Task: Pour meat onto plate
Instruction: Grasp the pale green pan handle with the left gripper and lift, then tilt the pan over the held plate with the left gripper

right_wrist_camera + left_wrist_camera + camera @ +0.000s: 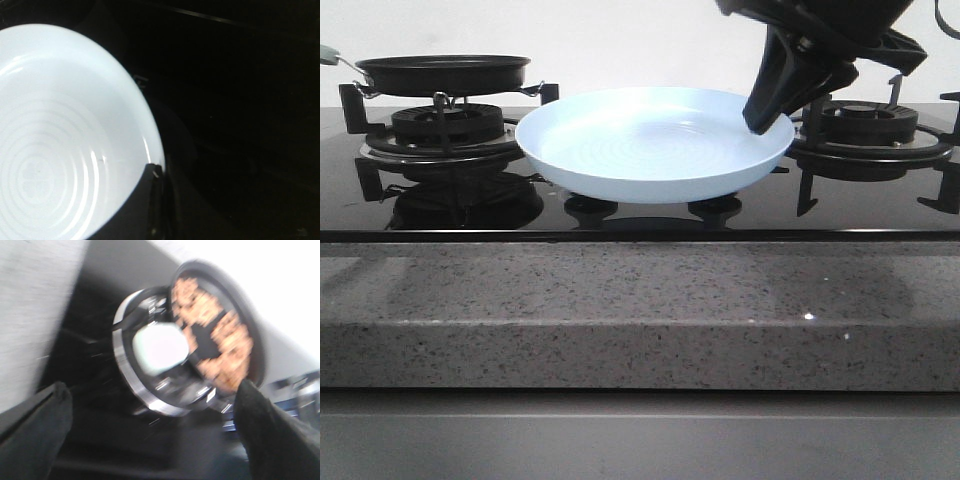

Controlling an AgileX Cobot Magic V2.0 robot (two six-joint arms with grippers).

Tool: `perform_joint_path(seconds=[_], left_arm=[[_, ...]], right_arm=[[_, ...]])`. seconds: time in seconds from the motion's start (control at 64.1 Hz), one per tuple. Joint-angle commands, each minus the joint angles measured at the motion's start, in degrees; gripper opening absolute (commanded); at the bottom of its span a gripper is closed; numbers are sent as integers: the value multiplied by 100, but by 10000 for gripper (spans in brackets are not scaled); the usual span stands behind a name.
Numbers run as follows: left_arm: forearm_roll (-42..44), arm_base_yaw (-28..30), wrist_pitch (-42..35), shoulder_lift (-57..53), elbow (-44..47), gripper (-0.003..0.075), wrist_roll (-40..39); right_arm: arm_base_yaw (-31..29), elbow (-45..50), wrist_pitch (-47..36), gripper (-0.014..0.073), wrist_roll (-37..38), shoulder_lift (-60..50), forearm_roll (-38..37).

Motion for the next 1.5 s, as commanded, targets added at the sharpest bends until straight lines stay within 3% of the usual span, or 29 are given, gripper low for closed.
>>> perform_joint_path(seconds=[0.0,0.203,0.515,0.624,0.827,1.014,1.248,1.482], left_arm=[[-1097,9,137,120,-189,639,291],[-2140,-219,174,619,-218,639,544],[-2336,-486,186,1204,-677,629,561],[-2348,-486,196,1219,-687,526,561],[-2360,-486,193,1219,-687,246,561],[-2371,-486,283,1219,-687,94,561],[-2436,-486,362,1219,-687,-19,561],[-2501,-486,638,954,-783,-20,585]], right_arm=[[-9,-148,-250,-119,-64,-282,131],[-9,-148,-250,-119,-64,-282,131],[-9,-148,-250,-119,-64,-282,131],[-9,-148,-250,-119,-64,-282,131],[-9,-148,-250,-119,-64,-282,131],[-9,-148,-250,-119,-64,-282,131],[-9,-148,-250,-119,-64,-282,131],[-9,-148,-250,-119,-64,-282,131]])
